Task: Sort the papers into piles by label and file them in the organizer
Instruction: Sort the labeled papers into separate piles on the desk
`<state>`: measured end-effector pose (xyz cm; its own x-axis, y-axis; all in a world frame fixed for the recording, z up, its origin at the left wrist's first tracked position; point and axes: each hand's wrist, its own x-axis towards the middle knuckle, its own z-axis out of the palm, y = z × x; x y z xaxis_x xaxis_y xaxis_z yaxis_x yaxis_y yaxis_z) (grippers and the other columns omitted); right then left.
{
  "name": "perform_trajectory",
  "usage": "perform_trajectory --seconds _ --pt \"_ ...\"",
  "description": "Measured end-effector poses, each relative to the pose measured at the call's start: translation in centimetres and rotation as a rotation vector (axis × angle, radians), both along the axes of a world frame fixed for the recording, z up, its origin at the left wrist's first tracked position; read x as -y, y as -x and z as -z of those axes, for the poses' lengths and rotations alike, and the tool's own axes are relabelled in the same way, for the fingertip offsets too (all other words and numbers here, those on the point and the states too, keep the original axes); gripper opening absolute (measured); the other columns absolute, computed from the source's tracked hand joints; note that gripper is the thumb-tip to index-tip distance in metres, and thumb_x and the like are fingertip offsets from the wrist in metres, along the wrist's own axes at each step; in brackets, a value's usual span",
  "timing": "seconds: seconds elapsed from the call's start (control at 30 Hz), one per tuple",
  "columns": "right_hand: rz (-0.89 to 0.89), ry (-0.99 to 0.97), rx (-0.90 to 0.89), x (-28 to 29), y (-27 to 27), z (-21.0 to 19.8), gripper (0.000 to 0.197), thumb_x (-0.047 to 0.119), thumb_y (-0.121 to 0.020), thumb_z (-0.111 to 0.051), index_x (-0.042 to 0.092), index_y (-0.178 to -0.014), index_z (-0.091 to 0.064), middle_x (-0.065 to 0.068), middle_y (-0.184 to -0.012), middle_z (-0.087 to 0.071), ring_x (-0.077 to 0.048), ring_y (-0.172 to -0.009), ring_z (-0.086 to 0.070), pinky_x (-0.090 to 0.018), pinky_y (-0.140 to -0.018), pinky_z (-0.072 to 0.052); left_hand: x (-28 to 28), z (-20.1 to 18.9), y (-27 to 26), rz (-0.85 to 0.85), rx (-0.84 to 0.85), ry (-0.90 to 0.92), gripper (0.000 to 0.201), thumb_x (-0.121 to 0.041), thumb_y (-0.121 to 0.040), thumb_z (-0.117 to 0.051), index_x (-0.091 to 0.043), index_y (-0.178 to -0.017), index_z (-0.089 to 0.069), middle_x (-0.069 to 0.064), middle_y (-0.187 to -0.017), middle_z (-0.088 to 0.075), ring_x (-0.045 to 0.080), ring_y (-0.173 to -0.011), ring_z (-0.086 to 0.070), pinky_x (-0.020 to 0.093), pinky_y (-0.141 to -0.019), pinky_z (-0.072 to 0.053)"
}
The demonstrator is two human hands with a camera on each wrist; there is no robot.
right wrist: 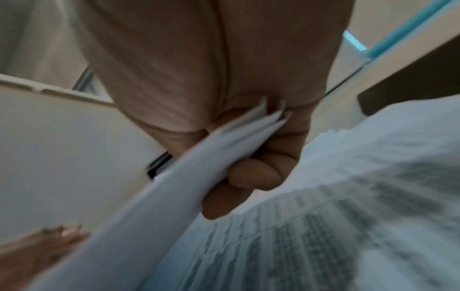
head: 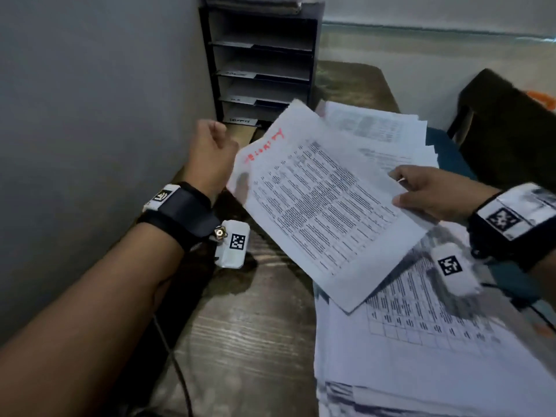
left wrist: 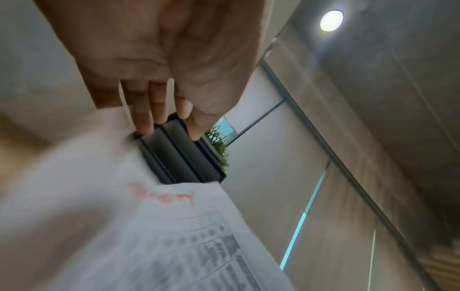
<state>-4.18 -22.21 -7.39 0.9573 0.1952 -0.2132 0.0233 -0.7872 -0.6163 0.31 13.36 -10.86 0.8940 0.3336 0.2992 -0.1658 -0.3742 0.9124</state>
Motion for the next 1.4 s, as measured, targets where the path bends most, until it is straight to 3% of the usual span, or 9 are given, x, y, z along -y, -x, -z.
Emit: perform_trajectory --seconds 0.13,0.2,0.33,0.53,0.7,0.97,1.1,1.3,1.4 --pt "-0.243 0.28 0.069 -6.8 -1.1 -0.5 0.018 0.01 -0.091 -0.061 0.027 -0.092 -0.055 -0.003 -0.077 -0.068 -0.031 -0.072 -0.066 -0.041 -0.064 -0.053 -1.0 -1.4 2.1 -0.016 0.096 -0.241 0.03 -0.031 -0.089 -0.064 -0.024 -0.116 -0.051 0.001 -0.122 -0.056 0.011 -0.102 -0.054 0.021 -0.087 -0.046" --pt "-0.357 0.368 0.09 -10.1 -1.3 -0.6 0.021 0.009 -0.089 -0.059 0.028 -0.096 -0.054 0.003 -0.075 -0.063 -0.023 -0.071 -0.062 -0.036 -0.067 -0.048 -0.2 -1.5 3.2 0.104 0.059 -0.297 0.031 -0.029 -0.094 -0.064 -0.022 -0.122 -0.052 0.0 -0.126 -0.051 0.008 -0.105 -0.051 0.014 -0.084 -0.04" --pt "-0.52 0.373 0.075 -14.9 -0.9 0.3 0.021 0.01 -0.089 -0.062 0.026 -0.103 -0.056 0.009 -0.088 -0.061 -0.011 -0.079 -0.057 -0.028 -0.069 -0.043 1.2 0.0 4.9 0.263 -0.086 -0.314 0.036 -0.027 -0.095 -0.065 -0.017 -0.128 -0.054 0.0 -0.126 -0.055 0.013 -0.117 -0.053 0.032 -0.101 -0.045" --pt "-0.628 0.364 0.068 -17.3 -0.2 2.7 0.015 0.021 -0.086 -0.068 0.028 -0.077 -0.058 0.005 -0.075 -0.062 -0.016 -0.07 -0.058 -0.029 -0.066 -0.043 2.9 2.1 5.7 0.334 -0.144 -0.296 0.032 -0.029 -0.094 -0.064 -0.017 -0.123 -0.055 0.004 -0.122 -0.059 0.017 -0.114 -0.057 0.037 -0.099 -0.049" --pt "-0.366 0.294 0.245 -12.2 -1.4 0.0 0.021 0.025 -0.096 -0.061 0.024 -0.116 -0.069 0.01 -0.103 -0.064 -0.012 -0.096 -0.059 -0.029 -0.085 -0.044 4.6 3.3 6.2 0.387 -0.265 -0.156 0.03 -0.038 -0.096 -0.062 -0.018 -0.118 -0.057 0.0 -0.115 -0.064 0.014 -0.104 -0.064 0.031 -0.087 -0.054" --pt "0.052 0.319 0.129 2.7 -1.7 0.1 0.029 0.007 -0.095 -0.053 0.033 -0.091 -0.065 0.004 -0.109 -0.072 -0.015 -0.098 -0.068 -0.033 -0.088 -0.053 8.7 2.3 5.1 0.6 -0.25 -0.44 0.039 -0.04 -0.094 -0.065 -0.02 -0.127 -0.058 -0.002 -0.116 -0.059 0.012 -0.099 -0.059 0.03 -0.08 -0.048" --pt "0.073 0.334 0.108 4.1 -0.5 1.5 0.031 0.006 -0.094 -0.052 0.024 -0.116 -0.066 0.005 -0.122 -0.065 -0.016 -0.112 -0.059 -0.03 -0.097 -0.046 12.1 2.4 4.6 0.621 -0.24 -0.622 0.048 -0.049 -0.09 -0.067 -0.019 -0.127 -0.057 0.005 -0.123 -0.049 0.018 -0.101 -0.055 0.034 -0.087 -0.048" --pt "0.165 0.146 0.191 3.9 0.4 1.4 0.029 0.013 -0.096 -0.054 0.023 -0.121 -0.066 0.01 -0.118 -0.063 -0.01 -0.106 -0.06 -0.018 -0.079 -0.041 14.7 2.1 3.7 0.545 -0.386 -0.688 0.067 -0.055 -0.077 -0.078 -0.019 -0.125 -0.049 0.007 -0.125 -0.04 0.026 -0.116 -0.046 0.034 -0.09 -0.049" --pt "0.289 -0.146 0.266 4.8 1.0 1.7 0.02 0.014 -0.096 -0.059 0.02 -0.113 -0.067 0.008 -0.111 -0.066 -0.006 -0.091 -0.063 -0.007 -0.066 -0.046 14.7 2.1 3.4 0.54 -0.391 -0.628 0.077 -0.049 -0.073 -0.084 -0.022 -0.135 -0.047 0.008 -0.136 -0.042 0.025 -0.125 -0.045 0.034 -0.097 -0.045"
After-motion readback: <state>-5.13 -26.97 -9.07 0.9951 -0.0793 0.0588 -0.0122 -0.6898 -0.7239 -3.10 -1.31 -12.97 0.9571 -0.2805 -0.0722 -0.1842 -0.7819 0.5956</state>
